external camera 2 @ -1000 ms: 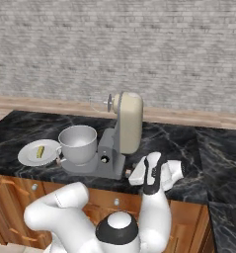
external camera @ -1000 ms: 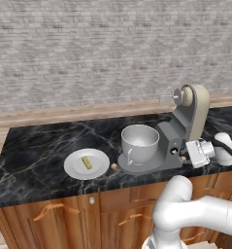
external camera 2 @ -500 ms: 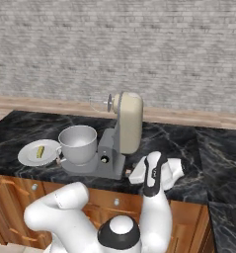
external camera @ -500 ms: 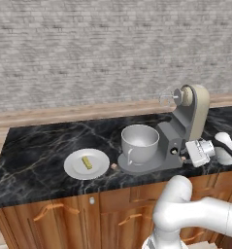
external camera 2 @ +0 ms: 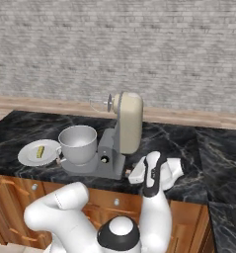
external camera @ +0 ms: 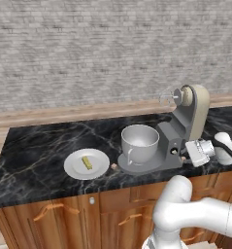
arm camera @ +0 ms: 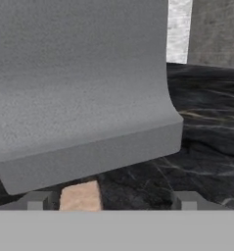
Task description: Add butter and sugar cubes to the stand mixer bowl and then turn on the stand mixer to begin making frosting.
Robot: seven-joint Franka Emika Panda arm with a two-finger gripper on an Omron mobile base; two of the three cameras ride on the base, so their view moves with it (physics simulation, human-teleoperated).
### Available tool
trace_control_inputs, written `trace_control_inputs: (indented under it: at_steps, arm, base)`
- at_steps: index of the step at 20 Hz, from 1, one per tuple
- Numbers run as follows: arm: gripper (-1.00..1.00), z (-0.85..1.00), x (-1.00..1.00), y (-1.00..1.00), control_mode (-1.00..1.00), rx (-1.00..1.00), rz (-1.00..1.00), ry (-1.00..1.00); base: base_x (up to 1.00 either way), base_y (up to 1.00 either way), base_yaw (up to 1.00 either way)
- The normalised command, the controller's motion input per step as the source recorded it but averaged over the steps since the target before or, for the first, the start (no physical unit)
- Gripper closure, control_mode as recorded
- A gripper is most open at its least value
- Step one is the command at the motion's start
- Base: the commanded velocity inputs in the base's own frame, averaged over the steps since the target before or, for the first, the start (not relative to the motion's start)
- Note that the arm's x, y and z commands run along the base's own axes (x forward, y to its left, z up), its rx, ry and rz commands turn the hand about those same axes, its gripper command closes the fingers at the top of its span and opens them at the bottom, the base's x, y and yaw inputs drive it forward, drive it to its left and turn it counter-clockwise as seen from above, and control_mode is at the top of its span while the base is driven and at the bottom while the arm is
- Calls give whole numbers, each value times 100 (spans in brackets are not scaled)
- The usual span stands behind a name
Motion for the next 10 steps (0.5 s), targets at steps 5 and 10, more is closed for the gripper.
trace_control_inputs:
  at_steps: [5,10]
  arm:
    - [-100,-24,-20,17,-100,0,0,0]
    - [100,-43,-4,34,-100,0,0,3]
  base:
    - [0,0,0]
    - [0,0,0]
